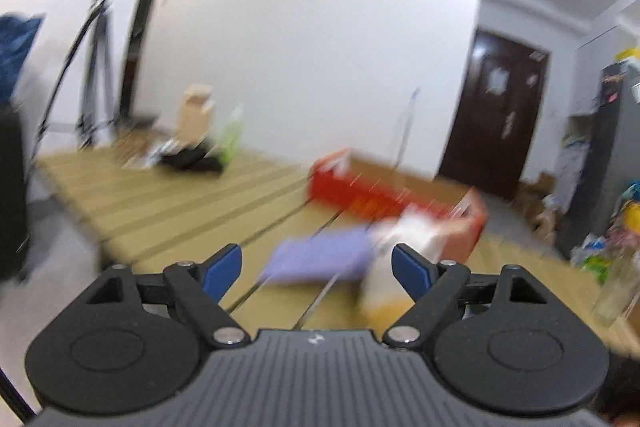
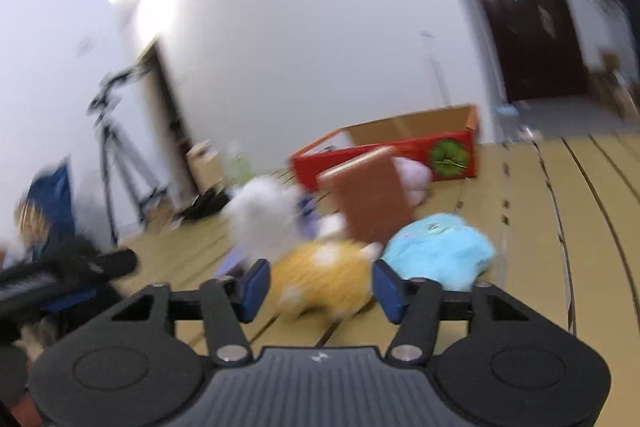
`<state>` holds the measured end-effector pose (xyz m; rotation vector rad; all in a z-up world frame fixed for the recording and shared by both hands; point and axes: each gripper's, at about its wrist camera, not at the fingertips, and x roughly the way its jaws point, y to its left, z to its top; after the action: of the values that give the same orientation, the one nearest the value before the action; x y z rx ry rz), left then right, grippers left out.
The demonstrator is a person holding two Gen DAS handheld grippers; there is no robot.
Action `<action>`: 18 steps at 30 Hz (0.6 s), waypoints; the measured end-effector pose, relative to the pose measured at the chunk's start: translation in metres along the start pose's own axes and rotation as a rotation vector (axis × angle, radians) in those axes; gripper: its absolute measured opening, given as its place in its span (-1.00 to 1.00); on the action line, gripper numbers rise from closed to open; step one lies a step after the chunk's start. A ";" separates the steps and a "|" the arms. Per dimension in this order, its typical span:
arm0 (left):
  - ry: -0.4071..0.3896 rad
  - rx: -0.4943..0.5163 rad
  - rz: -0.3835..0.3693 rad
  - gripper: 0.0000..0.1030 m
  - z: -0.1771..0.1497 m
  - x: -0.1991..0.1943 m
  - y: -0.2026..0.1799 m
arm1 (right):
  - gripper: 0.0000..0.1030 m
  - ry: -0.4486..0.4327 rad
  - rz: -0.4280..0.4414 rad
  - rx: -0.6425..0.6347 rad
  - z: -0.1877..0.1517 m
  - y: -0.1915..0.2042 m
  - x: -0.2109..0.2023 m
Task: Collect trash
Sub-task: 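Return both grippers to the table and grasp the white-and-yellow plush alpaca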
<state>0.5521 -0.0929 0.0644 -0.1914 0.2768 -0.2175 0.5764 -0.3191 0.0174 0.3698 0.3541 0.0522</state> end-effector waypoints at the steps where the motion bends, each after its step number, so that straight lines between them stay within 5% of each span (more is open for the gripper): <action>1: -0.019 0.015 -0.014 0.68 0.009 0.009 -0.011 | -0.07 -0.012 0.000 0.006 0.005 -0.004 0.007; 5: 0.027 0.079 0.007 0.66 0.026 0.068 -0.043 | -0.24 -0.014 0.005 0.003 0.010 -0.018 0.032; 6: 0.053 0.061 -0.001 0.48 0.026 0.081 -0.044 | -0.26 -0.012 0.004 0.003 0.009 -0.022 0.036; 7: 0.082 0.045 -0.019 0.03 0.024 0.088 -0.044 | -0.30 -0.012 0.007 0.012 0.008 -0.027 0.039; 10: 0.114 0.009 -0.089 -0.31 0.012 0.088 -0.032 | -0.33 -0.003 0.039 0.038 0.008 -0.035 0.043; 14: 0.117 -0.049 -0.123 -0.35 -0.003 0.052 -0.010 | -0.38 0.096 0.129 -0.031 0.009 -0.029 0.045; 18: 0.122 -0.074 -0.106 0.18 -0.034 0.016 0.017 | -0.35 0.147 0.168 -0.089 0.005 -0.020 0.028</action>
<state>0.5608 -0.0854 0.0247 -0.2672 0.3968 -0.3248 0.6041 -0.3361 0.0052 0.3071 0.4642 0.2595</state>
